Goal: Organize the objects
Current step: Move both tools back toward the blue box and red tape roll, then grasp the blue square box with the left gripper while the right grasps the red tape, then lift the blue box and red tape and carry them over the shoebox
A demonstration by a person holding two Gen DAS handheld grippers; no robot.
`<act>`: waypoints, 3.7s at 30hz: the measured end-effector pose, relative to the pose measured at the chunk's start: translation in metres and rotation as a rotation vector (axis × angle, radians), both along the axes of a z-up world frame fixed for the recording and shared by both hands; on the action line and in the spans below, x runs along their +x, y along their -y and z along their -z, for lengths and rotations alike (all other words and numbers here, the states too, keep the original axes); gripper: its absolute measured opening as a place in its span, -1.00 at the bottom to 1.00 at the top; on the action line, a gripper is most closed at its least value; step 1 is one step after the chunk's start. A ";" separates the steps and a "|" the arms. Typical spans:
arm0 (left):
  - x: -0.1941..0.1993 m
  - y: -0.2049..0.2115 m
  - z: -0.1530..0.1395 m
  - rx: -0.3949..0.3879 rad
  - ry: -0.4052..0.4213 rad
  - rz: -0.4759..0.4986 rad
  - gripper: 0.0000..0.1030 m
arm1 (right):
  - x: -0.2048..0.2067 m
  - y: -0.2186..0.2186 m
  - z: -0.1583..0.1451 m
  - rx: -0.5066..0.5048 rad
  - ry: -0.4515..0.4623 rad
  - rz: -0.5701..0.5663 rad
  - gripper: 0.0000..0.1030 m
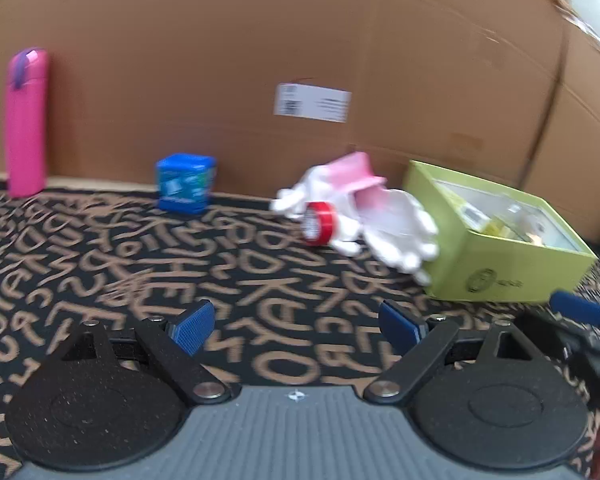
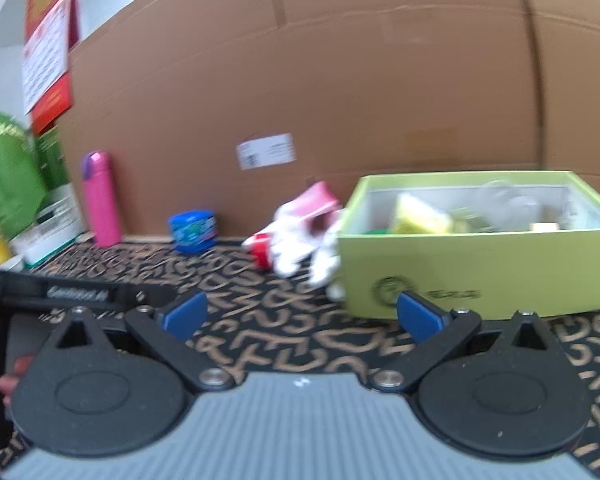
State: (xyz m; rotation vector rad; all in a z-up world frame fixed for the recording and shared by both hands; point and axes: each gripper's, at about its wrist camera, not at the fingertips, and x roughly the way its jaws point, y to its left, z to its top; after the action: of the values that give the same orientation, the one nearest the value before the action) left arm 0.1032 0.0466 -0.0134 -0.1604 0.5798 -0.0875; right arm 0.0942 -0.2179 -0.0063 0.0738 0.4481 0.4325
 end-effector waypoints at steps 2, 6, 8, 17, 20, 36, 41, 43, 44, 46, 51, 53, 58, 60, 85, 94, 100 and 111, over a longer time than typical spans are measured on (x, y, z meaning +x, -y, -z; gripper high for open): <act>0.004 -0.013 0.001 0.000 -0.003 -0.026 0.79 | -0.001 -0.016 0.002 -0.016 -0.006 -0.041 1.00; 0.021 -0.030 -0.003 0.037 0.020 -0.061 0.79 | 0.001 -0.052 0.006 -0.067 -0.003 -0.119 1.00; 0.034 -0.038 -0.005 0.056 0.032 -0.092 0.79 | 0.006 -0.066 0.008 -0.082 -0.011 -0.143 1.00; 0.101 -0.069 0.001 0.102 0.041 -0.159 0.79 | 0.055 -0.117 0.017 -0.178 0.033 -0.149 0.87; 0.126 -0.073 0.004 0.115 0.038 -0.169 0.79 | 0.075 -0.130 0.023 -0.239 0.052 -0.129 0.61; 0.198 -0.093 0.014 0.112 0.009 -0.124 0.15 | 0.159 -0.143 0.038 -0.213 -0.048 -0.072 -0.62; 0.179 -0.096 0.010 0.086 0.000 -0.097 0.15 | 0.136 -0.138 0.034 -0.252 -0.018 -0.119 -0.62; 0.160 -0.093 0.008 0.065 -0.005 -0.065 0.15 | 0.116 -0.136 0.030 -0.314 0.030 -0.151 -0.62; 0.149 -0.090 0.007 0.065 -0.012 -0.050 0.14 | 0.104 -0.135 0.028 -0.352 0.054 -0.163 -0.62; 0.125 -0.082 0.007 0.066 -0.016 -0.022 0.14 | 0.077 -0.130 0.026 -0.435 0.111 -0.192 -0.62; 0.050 -0.058 0.008 0.074 -0.015 0.045 0.14 | -0.001 -0.130 0.036 -0.615 0.202 -0.335 -0.62; 0.022 -0.053 0.008 0.068 -0.013 0.052 0.14 | -0.028 -0.131 0.039 -0.638 0.241 -0.375 -0.56; -0.023 -0.043 0.017 0.064 0.006 0.026 0.20 | -0.048 -0.120 0.027 -0.451 0.176 -0.380 -0.01; -0.027 -0.040 0.017 0.077 0.020 0.006 0.41 | -0.037 -0.116 0.026 -0.377 0.110 -0.355 0.05; -0.007 -0.034 0.026 0.128 -0.010 0.018 0.16 | 0.036 -0.119 0.054 -0.228 -0.153 -0.205 -0.11; -0.011 -0.030 0.023 0.109 -0.041 0.046 0.13 | 0.018 -0.090 0.047 -0.156 -0.146 -0.176 -0.11; -0.012 0.001 0.003 0.087 -0.002 0.151 0.13 | -0.002 -0.046 0.032 -0.110 -0.094 -0.112 -0.11; 0.018 0.113 -0.067 -0.011 0.148 0.431 0.13 | -0.013 0.061 -0.026 -0.101 0.114 0.176 -0.11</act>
State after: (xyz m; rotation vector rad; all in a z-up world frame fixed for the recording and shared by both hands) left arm 0.1207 -0.0660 0.0535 -0.0367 0.4582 -0.5164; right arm 0.0816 -0.2785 0.0202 -0.0094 0.3474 0.2390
